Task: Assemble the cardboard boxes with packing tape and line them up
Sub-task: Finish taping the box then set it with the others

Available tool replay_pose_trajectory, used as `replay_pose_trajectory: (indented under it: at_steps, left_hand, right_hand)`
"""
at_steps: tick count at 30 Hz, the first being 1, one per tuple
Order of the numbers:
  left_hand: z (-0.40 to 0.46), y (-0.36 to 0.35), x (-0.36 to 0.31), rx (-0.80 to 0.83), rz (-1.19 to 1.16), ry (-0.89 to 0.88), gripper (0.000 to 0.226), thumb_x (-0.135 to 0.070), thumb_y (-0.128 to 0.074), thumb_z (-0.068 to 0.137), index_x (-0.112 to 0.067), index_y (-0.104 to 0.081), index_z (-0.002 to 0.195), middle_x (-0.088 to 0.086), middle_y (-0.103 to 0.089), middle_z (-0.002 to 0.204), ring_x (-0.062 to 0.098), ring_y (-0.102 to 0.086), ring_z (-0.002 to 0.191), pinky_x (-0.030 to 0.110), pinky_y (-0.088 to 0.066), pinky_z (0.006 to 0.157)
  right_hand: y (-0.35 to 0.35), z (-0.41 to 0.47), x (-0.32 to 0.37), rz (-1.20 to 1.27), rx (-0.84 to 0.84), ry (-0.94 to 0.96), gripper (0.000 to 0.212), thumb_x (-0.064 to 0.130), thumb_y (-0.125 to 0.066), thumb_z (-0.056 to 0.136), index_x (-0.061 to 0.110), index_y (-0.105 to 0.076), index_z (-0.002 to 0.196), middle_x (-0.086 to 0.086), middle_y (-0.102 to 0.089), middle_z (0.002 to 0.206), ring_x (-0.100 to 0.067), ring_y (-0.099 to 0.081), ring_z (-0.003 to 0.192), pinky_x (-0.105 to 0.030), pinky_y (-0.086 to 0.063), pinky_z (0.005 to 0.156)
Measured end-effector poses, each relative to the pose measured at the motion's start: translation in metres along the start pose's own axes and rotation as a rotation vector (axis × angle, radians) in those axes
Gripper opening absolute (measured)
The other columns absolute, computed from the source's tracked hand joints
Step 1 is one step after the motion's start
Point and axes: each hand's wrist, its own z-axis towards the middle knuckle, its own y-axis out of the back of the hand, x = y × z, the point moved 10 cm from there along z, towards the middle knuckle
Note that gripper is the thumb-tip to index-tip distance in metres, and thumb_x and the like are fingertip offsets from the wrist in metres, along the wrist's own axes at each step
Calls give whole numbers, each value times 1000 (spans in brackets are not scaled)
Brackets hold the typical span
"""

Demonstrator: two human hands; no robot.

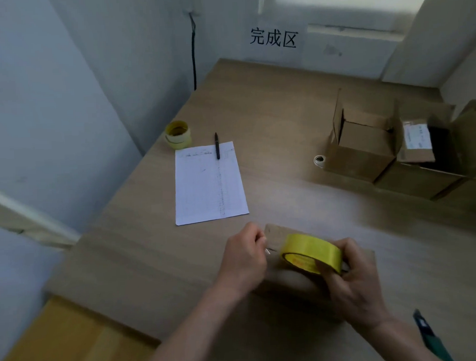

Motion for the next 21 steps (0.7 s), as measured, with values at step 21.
replay_pose_trajectory:
  at_steps: [21]
  left_hand:
    - [-1,-32,71,173,-68,387,9,-21,-58,93,-17,-61,85,2,-60,77,26,-63,81,40,-50,74]
  right_hand:
    - [-28,-4,11,-254,44,114,31,39,-54,80,31,-49,110,16,-46,88,-23,-53,74,-25,-29,75]
